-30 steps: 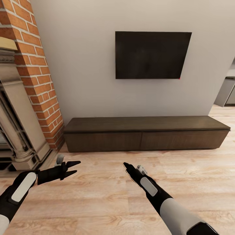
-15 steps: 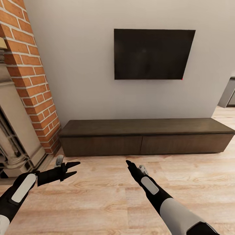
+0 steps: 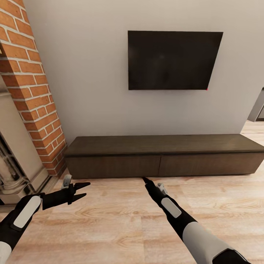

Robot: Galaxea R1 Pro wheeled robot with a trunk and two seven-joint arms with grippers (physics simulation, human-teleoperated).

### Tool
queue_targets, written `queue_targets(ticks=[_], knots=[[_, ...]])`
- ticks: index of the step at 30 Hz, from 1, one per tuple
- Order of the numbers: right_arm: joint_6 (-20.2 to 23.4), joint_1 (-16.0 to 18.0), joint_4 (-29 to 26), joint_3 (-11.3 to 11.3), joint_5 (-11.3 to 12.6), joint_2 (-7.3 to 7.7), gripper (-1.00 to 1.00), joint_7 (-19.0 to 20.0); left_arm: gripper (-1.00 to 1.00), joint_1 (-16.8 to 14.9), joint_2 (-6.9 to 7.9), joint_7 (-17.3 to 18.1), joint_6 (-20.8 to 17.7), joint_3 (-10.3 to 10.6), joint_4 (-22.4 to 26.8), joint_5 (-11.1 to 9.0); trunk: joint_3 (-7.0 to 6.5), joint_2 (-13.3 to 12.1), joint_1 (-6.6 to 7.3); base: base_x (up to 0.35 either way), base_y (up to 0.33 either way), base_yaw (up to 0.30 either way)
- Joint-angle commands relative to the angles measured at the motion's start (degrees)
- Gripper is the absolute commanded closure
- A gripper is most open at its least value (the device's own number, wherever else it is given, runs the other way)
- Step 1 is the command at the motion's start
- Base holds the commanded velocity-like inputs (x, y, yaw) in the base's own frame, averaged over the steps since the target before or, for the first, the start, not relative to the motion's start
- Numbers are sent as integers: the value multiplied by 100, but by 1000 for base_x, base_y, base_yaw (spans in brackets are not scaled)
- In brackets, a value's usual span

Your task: Place each of the two pumpkins and all three candles from the living room inside a cabinet in the living room (use any cabinet), then make sure every cabinet is closed, and position the cauldron so it is next to a table in the living room.

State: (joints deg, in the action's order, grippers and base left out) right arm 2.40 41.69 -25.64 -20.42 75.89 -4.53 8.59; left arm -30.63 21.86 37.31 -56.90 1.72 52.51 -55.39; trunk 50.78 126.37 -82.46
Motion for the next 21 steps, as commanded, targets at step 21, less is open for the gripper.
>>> queue_targets(ticks=[21], knots=[[-172,5,7,-17,556,50,-100,501,-100,-4,13,22,-5,-7,-136,11,5,2,1,66,0,0]])
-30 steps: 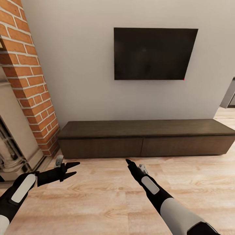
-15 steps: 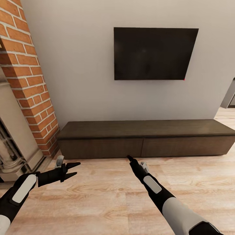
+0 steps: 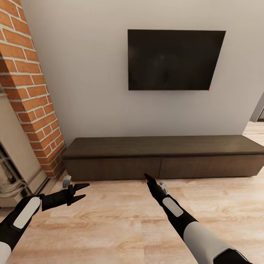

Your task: Place each of the two pumpkins and all three candles from the living room inside a cabinet in the living room (use any cabinet), then make sure every cabinet is closed, and position the cauldron so it is next to a table in the living room.

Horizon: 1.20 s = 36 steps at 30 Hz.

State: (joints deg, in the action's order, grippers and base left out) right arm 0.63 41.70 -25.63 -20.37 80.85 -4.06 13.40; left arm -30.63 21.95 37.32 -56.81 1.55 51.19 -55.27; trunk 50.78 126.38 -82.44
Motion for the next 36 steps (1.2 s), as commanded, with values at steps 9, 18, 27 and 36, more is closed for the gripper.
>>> queue_targets(ticks=[9,18,27,36], knots=[[-232,5,26,-28,62,1,-100,36,-100,-4,2,21,-14,7,-3,-1,5,2,-1,319,0,0],[-230,5,40,-23,79,1,-100,31,-100,-4,2,21,-14,4,-5,-4,5,2,-1,337,0,0],[-230,5,39,-27,80,0,-100,39,-100,-4,2,21,-14,-5,-5,-10,5,2,-1,337,50,0],[-230,5,40,-25,80,1,-100,40,-100,-4,1,21,-14,-1,-4,-10,5,2,-1,329,84,0]])
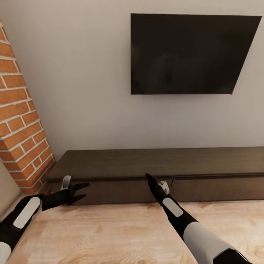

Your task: Place each of the two pumpkins and all three candles from the living room inside a cabinet in the living room (use any cabinet), then make sure every cabinet is closed, and position the cauldron so it is next to a table in the living room.

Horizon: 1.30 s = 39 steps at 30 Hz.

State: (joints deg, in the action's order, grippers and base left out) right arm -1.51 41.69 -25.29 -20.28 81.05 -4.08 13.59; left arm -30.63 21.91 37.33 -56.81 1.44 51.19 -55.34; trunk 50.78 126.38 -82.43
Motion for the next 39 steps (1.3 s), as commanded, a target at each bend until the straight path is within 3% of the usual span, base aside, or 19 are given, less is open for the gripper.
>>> queue_targets(ticks=[1,19,27,35,39], knots=[[-16,6,6,-32,60,3,-100,21,-100,-4,5,20,-14,9,-4,-3,6,2,-2,316,90,0],[-5,6,24,-29,68,3,-100,21,-100,-4,4,20,-14,-2,-4,0,6,2,-2,68,17,0],[3,6,39,-29,72,-4,-100,21,-100,-4,6,20,-14,14,-4,-238,149,323,-178,0,0,0],[10,6,42,-29,82,-15,-100,-4,-100,-4,6,20,-14,14,-4,-266,293,644,-354,0,0,0],[-15,6,42,-29,254,-34,-100,-13,-100,-4,6,19,-14,14,-4,-266,365,804,-442,0,0,0]])
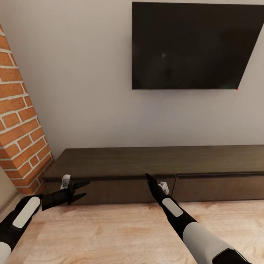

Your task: Place each of the two pumpkins and all three candles from the living room inside a cabinet in the living room (use any cabinet), then make sure every cabinet is closed, and position the cauldron so it is next to a table in the living room.

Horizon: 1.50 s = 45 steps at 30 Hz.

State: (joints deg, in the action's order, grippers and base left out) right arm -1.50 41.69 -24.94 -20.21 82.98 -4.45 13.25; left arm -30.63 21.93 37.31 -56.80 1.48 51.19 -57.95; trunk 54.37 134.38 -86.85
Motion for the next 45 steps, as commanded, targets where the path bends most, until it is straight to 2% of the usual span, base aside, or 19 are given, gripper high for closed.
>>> queue_targets(ticks=[1,4,11,22,35,43,45], knots=[[-24,6,6,-35,120,2,-100,21,-100,-5,5,18,-15,10,-3,-6,24,44,-21,0,0,0],[-64,6,6,-41,195,-2,-100,8,-100,-5,5,15,-15,10,-3,-6,77,164,-87,0,0,0],[-109,6,3,-82,178,45,-100,-4,-100,-5,5,14,-15,10,-3,-6,203,445,-241,0,0,0],[-375,6,6,-52,229,-3,-100,-7,-100,-5,5,14,-15,10,-3,-4,401,886,-482,0,0,0],[-324,6,6,-53,243,6,-100,98,-100,-5,5,15,-15,10,-3,-1,689,903,-516,0,0,0],[-302,6,6,-60,254,35,-100,434,-100,-5,5,19,-15,10,-3,-4,866,914,-537,0,0,0],[-296,6,6,-61,254,36,-100,487,-100,-5,9,19,-15,10,-3,-5,866,914,-537,0,0,0]])
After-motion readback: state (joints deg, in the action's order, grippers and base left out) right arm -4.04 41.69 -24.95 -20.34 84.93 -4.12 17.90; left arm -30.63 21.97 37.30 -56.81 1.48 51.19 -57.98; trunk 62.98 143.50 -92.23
